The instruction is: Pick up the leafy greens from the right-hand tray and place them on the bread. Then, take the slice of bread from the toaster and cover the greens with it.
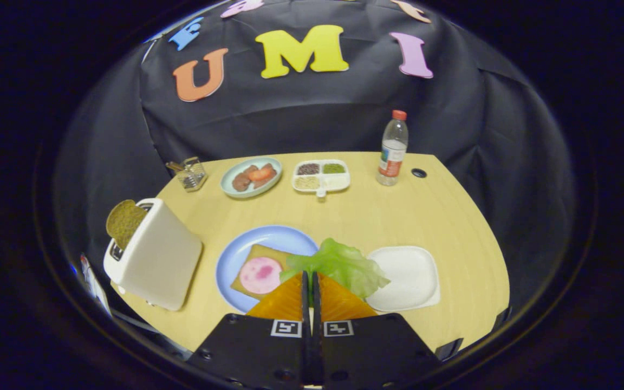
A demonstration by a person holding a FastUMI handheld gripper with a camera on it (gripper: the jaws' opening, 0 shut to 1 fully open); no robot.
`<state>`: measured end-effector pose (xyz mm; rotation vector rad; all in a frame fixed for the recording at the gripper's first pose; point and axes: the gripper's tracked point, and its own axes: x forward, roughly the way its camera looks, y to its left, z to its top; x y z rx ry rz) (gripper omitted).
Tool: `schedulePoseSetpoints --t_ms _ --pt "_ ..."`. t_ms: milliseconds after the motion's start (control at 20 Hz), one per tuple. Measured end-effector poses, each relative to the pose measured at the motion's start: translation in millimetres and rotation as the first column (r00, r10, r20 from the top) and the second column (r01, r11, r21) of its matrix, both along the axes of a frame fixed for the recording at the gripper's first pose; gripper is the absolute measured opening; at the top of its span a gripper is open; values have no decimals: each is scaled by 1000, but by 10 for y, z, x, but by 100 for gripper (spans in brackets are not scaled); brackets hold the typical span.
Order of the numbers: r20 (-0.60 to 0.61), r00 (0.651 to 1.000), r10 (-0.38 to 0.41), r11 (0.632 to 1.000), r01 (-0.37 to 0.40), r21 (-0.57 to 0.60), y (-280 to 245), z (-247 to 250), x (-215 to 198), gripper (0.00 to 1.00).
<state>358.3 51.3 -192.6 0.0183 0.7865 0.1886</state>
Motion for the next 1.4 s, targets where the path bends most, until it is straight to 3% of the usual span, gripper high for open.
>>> schedulePoseSetpoints --t_ms 150,300,400,650,1000,1100,1300,1400 --pt "18 999 50 999 -50 -1 425 -123 105 0" --pt "6 999 39 999 -39 0 624 -401 203 0" --pt "-54 998 12 1000 -12 -8 620 -640 178 0" --pt "-110 993 36 999 -33 27 664 -875 105 0" --pt "-100 992 81 994 -88 -68 676 -1131 -37 5" --pt "-80 996 49 997 -53 -55 689 -1107 -55 26" --pt "29 999 -19 999 20 -35 650 -829 -47 93" --pt "97 994 -49 999 50 -7 685 -554 -155 96"
